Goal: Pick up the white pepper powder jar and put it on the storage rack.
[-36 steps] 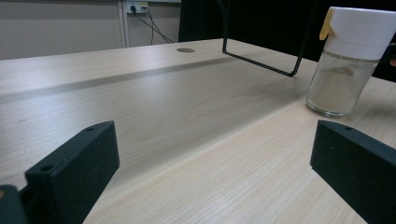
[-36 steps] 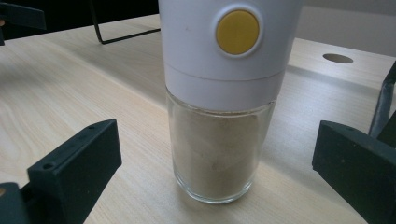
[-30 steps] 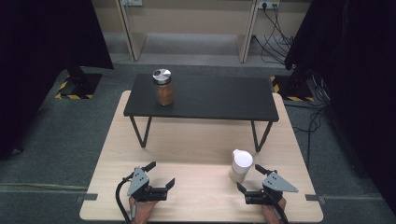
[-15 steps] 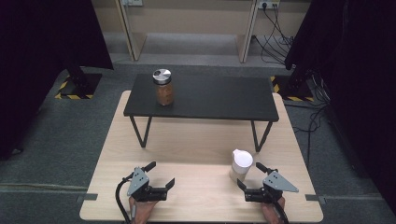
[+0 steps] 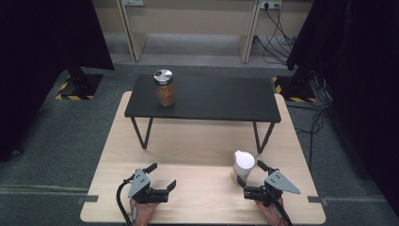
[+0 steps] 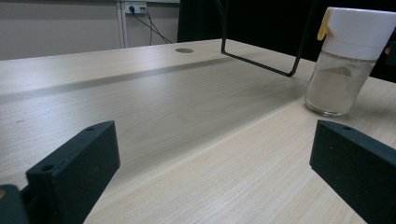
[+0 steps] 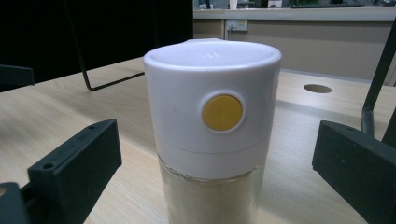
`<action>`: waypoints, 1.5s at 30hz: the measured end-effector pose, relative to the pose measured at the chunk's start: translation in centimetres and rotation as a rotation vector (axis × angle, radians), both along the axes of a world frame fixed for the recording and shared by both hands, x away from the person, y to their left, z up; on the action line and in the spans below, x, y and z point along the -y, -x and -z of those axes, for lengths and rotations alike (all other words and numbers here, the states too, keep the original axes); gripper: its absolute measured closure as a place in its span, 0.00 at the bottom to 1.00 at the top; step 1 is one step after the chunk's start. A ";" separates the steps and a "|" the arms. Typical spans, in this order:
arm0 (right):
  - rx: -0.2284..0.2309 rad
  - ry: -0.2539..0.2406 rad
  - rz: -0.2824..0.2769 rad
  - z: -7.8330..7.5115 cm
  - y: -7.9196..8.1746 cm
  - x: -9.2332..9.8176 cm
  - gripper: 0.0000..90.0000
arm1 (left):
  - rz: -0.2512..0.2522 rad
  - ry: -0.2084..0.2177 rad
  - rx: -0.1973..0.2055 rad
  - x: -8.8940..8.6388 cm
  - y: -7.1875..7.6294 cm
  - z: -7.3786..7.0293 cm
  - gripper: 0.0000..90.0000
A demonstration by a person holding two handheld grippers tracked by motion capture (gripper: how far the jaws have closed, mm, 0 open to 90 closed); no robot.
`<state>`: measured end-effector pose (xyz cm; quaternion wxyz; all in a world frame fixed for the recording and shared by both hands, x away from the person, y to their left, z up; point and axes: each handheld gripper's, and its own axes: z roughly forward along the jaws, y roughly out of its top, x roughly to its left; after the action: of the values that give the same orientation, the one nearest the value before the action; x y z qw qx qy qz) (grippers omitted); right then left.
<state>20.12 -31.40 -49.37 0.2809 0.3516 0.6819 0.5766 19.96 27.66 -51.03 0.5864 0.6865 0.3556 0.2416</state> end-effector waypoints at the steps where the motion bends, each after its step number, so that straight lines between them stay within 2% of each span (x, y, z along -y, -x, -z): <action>1: 0.000 0.001 0.000 0.0 0.0 -0.1 0.01 | 0.000 0.000 -0.001 0.0 0.0 0.0 0.01; 10: -0.002 0.049 0.009 -0.5 -0.1 -1.0 0.03 | 0.000 0.000 -0.001 0.0 0.0 0.0 0.01; 15: -0.022 0.076 0.030 -0.7 -0.4 -1.6 0.06 | 0.001 0.001 -0.001 0.0 0.0 0.0 0.01; 19: -0.022 0.077 0.028 -0.8 -0.5 -2.1 0.09 | 0.001 0.002 -0.001 0.0 0.0 0.0 0.01; 26: -0.023 0.083 0.061 -0.9 -0.6 -3.1 0.14 | 0.002 0.003 -0.001 -0.1 0.0 0.0 0.01; 30: -0.034 0.067 0.064 -0.7 -1.1 -3.0 0.17 | 0.002 0.003 -0.001 -0.1 0.0 0.0 0.01; 45: -0.027 0.078 0.067 -0.8 -1.2 -3.5 0.33 | 0.002 0.004 0.000 -0.1 0.0 0.0 0.01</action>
<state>21.27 -27.85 -48.57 0.3044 0.3708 0.6953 0.5351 19.97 27.72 -51.08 0.5881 0.6857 0.3552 0.2403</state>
